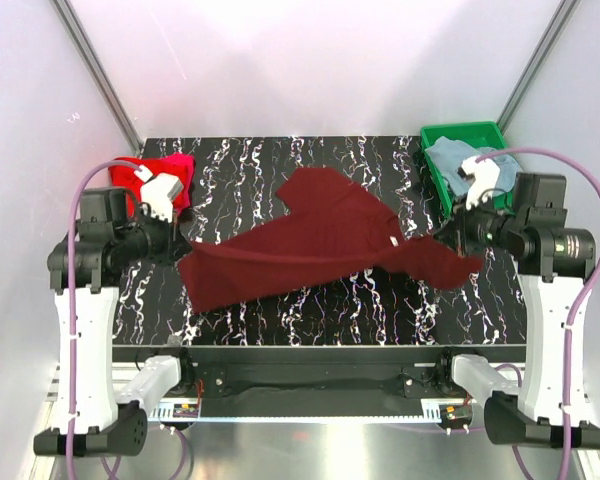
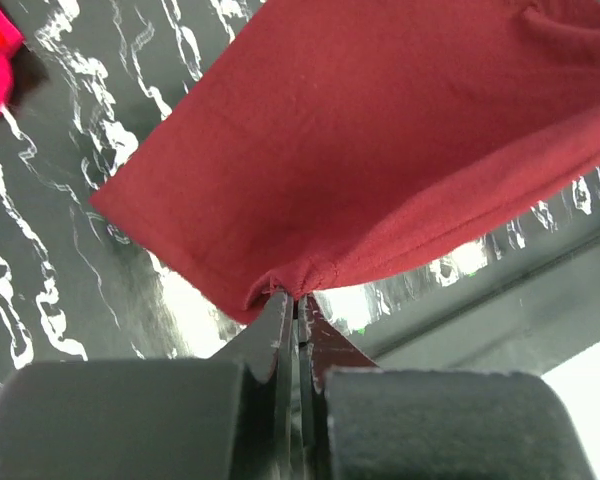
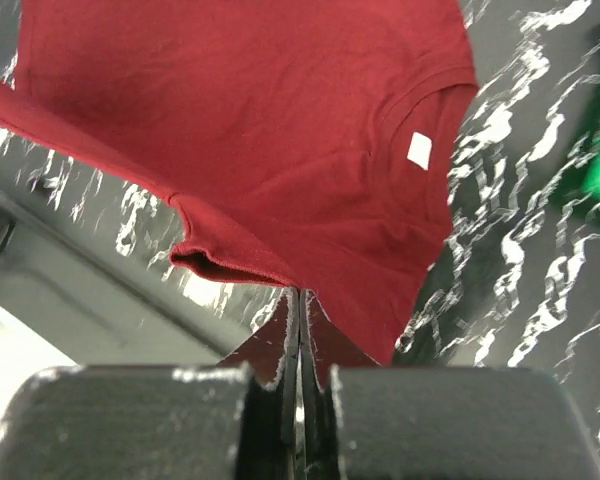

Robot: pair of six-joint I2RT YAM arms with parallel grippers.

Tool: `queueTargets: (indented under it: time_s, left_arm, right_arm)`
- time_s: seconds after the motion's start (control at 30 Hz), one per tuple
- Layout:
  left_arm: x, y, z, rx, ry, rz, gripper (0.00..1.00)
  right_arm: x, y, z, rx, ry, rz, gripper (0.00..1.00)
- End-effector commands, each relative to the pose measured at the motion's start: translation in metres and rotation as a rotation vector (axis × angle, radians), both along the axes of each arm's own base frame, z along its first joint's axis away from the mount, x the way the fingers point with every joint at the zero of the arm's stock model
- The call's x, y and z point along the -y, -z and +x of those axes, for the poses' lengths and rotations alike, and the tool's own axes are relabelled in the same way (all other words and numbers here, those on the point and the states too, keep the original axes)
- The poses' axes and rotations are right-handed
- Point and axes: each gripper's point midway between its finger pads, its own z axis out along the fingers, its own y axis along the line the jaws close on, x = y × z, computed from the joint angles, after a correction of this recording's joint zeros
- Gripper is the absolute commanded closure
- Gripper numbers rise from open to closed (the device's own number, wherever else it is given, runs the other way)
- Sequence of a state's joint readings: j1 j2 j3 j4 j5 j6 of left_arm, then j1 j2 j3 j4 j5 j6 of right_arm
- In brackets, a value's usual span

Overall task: Fold and stack the t-shirts
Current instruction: Flatten the tshirt out

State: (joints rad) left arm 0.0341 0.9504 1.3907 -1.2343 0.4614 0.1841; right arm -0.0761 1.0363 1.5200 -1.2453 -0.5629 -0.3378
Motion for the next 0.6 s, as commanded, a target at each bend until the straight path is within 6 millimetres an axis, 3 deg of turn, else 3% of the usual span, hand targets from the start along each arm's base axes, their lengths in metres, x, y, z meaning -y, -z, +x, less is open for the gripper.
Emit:
queueTargets:
  time_s: [0.0, 0.17, 0.43, 0.53, 0.57]
  left_arm:
    - [-0.001, 0.013, -0.015, -0.103, 0.032, 0.018, 1.00]
    - [0.000, 0.014, -0.014, -0.114, 0.048, 0.017, 1.00]
    - [0.009, 0.026, -0.011, -0.178, 0.159, -0.003, 1.00]
    - [0.017, 0.018, -0.019, -0.216, 0.235, -0.033, 1.00]
    - [0.021, 0.007, -0.022, -0.202, 0.308, -0.035, 0.89]
  right_arm:
    - [-0.011, 0.026, -0.035, -0.146, -0.077, 0.035, 1.00]
    - [-0.011, 0.047, -0.041, -0.189, -0.093, 0.033, 1.00]
    - [-0.018, 0.063, -0.012, -0.249, -0.147, 0.081, 1.00]
    - [-0.022, 0.063, -0.012, -0.304, -0.199, 0.103, 1.00]
    - [-0.025, 0.053, -0.012, -0.304, -0.226, 0.114, 0.97]
